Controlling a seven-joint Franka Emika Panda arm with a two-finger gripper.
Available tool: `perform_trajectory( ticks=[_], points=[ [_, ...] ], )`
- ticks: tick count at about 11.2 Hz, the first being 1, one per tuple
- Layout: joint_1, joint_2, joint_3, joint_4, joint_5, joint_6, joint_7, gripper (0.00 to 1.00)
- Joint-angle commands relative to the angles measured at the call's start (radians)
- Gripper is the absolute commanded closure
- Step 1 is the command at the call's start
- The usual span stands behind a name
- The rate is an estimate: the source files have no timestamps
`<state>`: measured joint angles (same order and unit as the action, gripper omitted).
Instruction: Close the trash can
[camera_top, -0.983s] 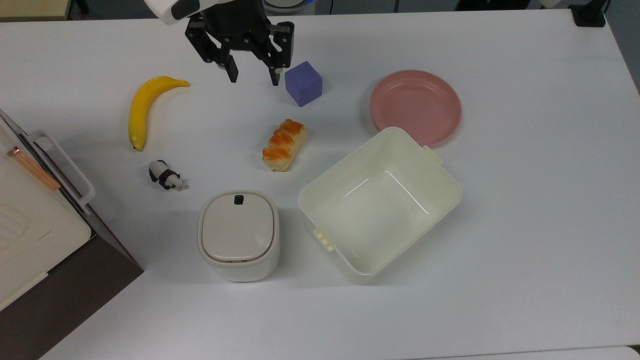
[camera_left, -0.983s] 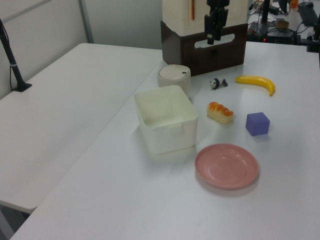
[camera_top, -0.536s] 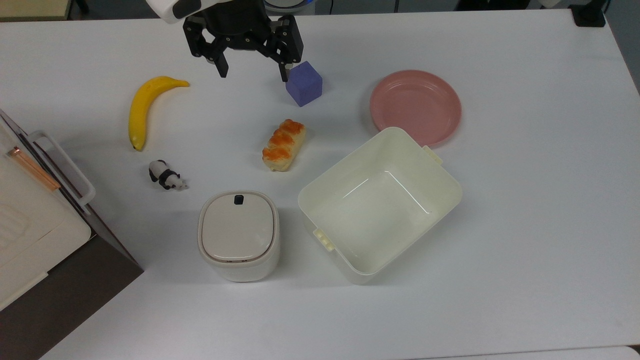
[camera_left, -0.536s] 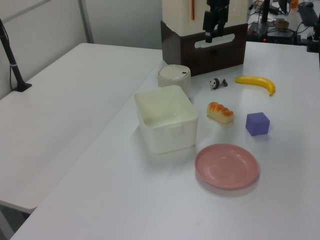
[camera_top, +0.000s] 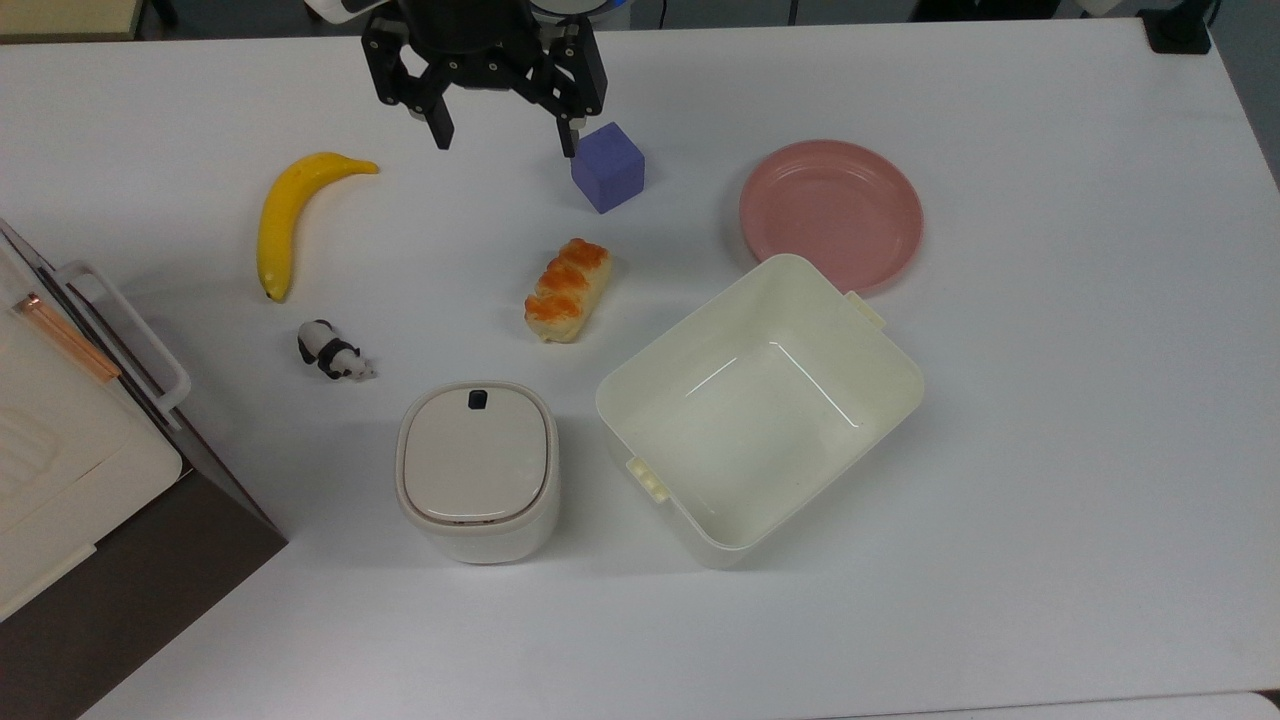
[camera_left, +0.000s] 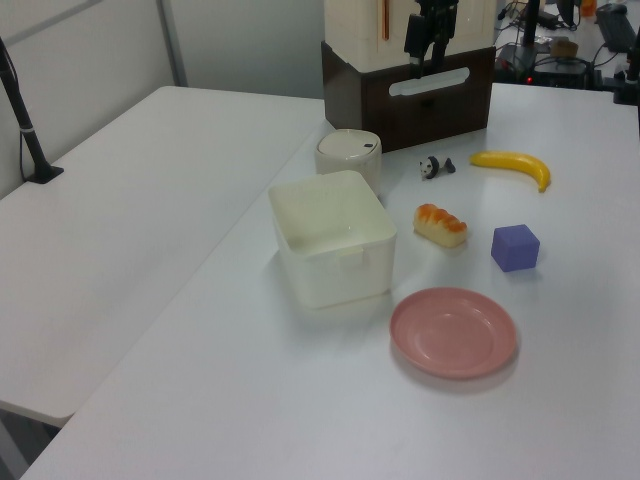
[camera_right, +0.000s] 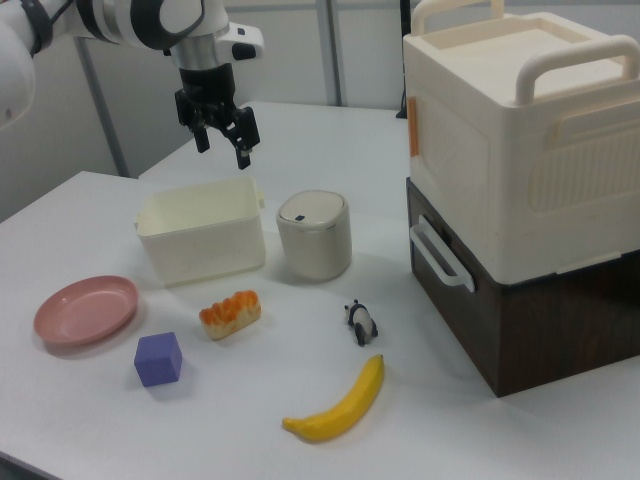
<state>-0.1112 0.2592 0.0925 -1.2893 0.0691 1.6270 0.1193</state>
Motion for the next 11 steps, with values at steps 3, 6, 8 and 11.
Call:
perform_trajectory(
  ticks=[3, 6, 8, 11],
  points=[
    [-0.001, -0.04, -0.004, -0.062, 0.003, 0.089, -0.05, 0.0],
    [0.004, -0.038, -0.005, -0.09, -0.006, 0.126, -0.114, 0.0],
    [0.011, -0.04, -0.004, -0.099, -0.015, 0.125, -0.11, 0.0],
    [0.022, -0.041, -0.004, -0.099, -0.031, 0.113, -0.106, 0.0]
  ],
)
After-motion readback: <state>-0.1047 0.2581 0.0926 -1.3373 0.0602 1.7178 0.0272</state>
